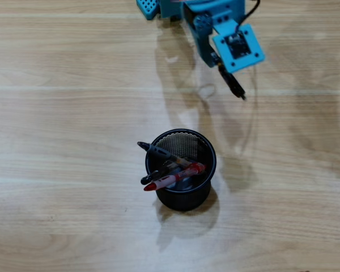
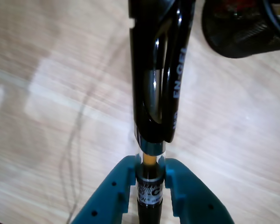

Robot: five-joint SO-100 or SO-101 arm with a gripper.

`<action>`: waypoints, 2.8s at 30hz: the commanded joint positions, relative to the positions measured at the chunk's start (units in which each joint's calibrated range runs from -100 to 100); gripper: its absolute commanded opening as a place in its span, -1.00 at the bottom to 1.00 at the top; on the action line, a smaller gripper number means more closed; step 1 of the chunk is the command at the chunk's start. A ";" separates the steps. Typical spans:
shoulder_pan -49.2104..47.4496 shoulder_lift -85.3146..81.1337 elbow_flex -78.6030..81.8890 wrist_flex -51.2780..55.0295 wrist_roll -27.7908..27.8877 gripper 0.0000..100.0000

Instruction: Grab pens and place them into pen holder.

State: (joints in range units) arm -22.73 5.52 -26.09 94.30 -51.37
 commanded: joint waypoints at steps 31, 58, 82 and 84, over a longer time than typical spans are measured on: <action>12.35 2.59 28.08 -94.62 3.72 -0.96; 9.97 10.91 30.16 -108.20 -3.40 -0.73; 12.71 -32.06 73.51 -95.35 13.88 -0.95; 13.72 -38.35 79.84 -94.80 16.76 -0.95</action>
State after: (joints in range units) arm -10.34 -22.43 47.29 -1.34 -38.36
